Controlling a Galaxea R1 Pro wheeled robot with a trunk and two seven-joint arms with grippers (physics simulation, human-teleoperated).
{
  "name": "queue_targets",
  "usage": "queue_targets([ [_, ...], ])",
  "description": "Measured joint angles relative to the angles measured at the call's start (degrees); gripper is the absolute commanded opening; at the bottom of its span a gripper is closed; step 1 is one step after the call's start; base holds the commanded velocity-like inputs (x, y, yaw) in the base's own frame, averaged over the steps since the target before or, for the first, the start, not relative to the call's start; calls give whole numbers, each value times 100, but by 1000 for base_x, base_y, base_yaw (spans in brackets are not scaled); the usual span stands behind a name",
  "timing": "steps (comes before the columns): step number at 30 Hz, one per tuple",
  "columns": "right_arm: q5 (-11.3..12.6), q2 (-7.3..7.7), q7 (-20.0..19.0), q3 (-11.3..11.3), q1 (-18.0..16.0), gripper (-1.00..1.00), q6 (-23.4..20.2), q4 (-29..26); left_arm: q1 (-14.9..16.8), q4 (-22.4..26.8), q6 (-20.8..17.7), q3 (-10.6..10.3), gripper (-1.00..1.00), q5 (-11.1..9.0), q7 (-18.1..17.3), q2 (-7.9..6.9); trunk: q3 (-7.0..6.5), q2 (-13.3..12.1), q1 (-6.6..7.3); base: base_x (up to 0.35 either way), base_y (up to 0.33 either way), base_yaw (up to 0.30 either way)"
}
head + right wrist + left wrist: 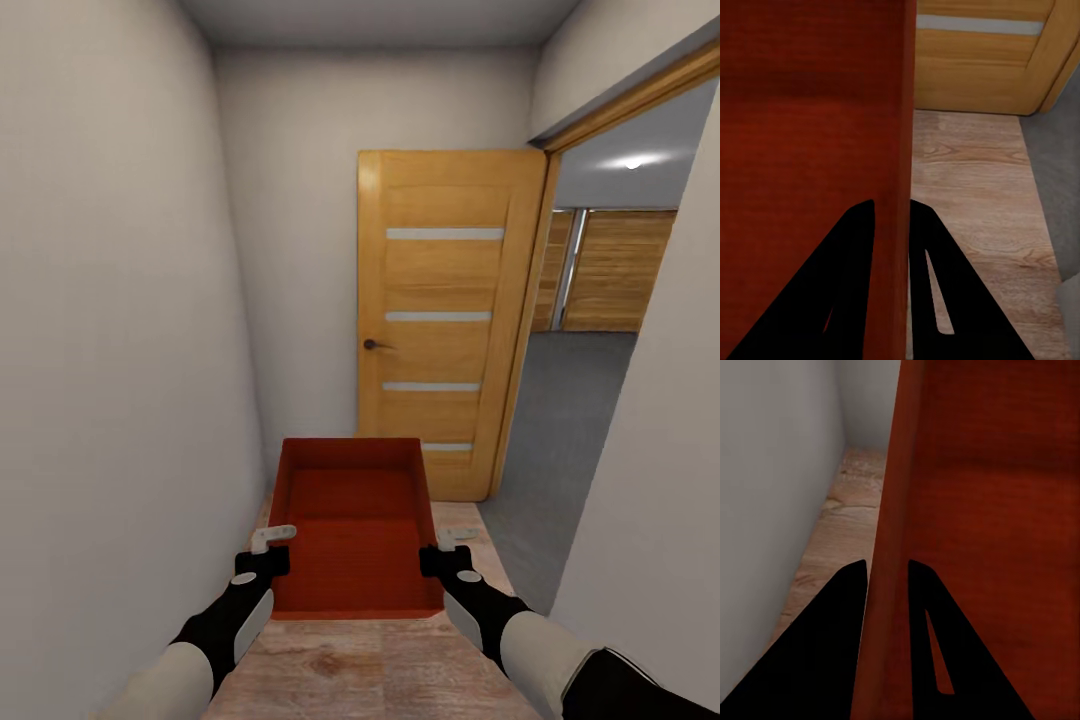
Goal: Move the two storage containers from the living room to the garage. In the garage, place one container on the floor and stack the other container on top of it (either order is fine).
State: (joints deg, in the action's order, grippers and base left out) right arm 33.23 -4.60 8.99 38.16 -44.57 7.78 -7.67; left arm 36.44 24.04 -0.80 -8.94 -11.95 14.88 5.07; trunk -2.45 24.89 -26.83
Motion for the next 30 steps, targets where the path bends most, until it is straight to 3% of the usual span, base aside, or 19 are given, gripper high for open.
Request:
queue_targets([
  [21, -42, 10, 23, -11, 0, -100, 0, -48, 2, 14, 23, 9, -100, 7, -10, -4, 0, 0, 0, 323, 1, 0],
  [25, -79, 23, 13, -41, -2, -100, -6, -78, -3, 47, 34, -42, -100, -66, 37, -2, 1, 0, 0, 322, 0, 0],
  [30, -44, 28, -2, -39, -3, -100, 0, -77, -4, 93, -13, -56, -100, -54, 61, -1, 0, -1, -2, 152, 0, 0],
])
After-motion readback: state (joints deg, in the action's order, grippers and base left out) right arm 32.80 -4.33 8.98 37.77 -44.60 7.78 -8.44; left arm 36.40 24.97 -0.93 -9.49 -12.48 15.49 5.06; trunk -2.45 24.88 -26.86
